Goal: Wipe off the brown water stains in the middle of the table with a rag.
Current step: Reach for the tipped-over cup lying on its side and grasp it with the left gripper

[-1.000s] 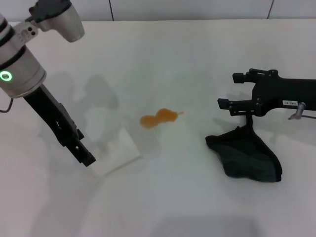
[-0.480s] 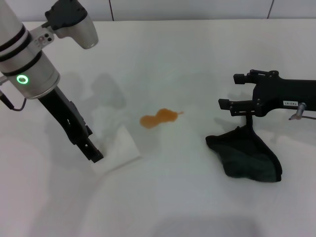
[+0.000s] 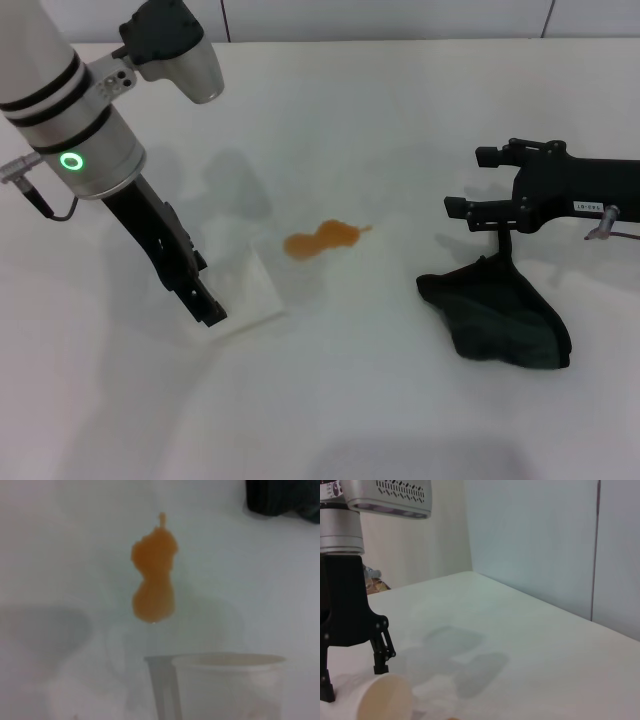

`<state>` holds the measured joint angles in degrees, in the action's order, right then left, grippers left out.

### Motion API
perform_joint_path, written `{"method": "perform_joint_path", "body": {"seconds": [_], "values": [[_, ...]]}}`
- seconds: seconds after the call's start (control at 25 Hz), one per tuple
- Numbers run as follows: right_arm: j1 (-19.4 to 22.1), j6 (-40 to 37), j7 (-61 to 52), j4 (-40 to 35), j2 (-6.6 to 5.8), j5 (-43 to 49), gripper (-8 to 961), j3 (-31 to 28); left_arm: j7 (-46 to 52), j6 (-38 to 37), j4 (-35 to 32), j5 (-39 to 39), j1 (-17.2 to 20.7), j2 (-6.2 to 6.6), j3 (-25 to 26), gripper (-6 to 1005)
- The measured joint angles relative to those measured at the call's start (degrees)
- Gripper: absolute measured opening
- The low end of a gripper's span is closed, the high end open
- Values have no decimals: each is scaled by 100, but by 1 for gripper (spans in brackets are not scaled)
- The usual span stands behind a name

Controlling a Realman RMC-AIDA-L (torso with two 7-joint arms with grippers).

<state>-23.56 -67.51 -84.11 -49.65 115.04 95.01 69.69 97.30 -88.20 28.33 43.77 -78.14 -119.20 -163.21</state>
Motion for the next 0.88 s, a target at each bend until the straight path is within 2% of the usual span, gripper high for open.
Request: {"method": "perform_joint_path", "body": {"seconds": [0.88], "values": [[24, 81, 0, -1, -9, 0, 869, 1, 40, 604, -609, -20, 20, -19, 9, 791]]}}
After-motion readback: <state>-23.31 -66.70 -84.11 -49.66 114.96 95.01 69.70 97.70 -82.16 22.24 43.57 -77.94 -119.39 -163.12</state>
